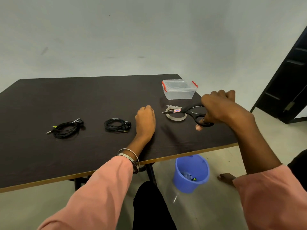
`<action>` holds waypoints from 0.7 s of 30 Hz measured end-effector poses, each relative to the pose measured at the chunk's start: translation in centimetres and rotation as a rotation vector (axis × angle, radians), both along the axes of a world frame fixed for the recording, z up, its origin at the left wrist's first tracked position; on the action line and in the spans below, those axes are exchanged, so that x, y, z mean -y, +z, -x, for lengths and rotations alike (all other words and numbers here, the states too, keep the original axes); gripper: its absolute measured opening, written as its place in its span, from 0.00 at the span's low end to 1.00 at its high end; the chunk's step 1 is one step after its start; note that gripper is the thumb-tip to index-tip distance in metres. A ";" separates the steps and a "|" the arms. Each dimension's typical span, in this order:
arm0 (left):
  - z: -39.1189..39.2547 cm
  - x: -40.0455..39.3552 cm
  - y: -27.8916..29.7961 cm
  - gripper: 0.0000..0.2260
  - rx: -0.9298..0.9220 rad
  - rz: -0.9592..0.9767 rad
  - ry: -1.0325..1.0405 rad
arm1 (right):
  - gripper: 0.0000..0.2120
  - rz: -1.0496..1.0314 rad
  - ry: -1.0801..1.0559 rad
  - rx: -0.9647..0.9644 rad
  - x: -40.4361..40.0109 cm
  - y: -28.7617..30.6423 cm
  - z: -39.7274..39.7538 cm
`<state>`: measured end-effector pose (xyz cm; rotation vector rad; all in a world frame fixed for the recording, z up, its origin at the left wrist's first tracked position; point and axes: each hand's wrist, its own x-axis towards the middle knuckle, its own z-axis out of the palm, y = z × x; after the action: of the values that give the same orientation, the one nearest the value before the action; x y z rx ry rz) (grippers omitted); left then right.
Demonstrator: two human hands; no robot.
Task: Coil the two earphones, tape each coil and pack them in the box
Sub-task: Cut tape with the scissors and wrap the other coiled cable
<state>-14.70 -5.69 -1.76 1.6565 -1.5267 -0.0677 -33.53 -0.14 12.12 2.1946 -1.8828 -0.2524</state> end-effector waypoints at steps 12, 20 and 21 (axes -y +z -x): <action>-0.2 -0.1 -0.1 0.10 -0.037 0.000 -0.011 | 0.19 0.076 0.116 -0.291 2.6 2.0 -4.2; -0.2 -0.1 -0.1 0.09 -0.030 0.025 -0.001 | 0.22 0.105 0.155 -0.301 3.9 2.8 -6.0; -0.2 -0.1 -0.1 0.09 -0.032 0.030 0.001 | 0.22 0.095 0.148 -0.296 3.8 3.0 -6.3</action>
<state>-14.48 -5.60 -1.87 1.6246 -1.4961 -0.0707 -27.28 -3.92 15.14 2.0886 -1.5366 -0.4254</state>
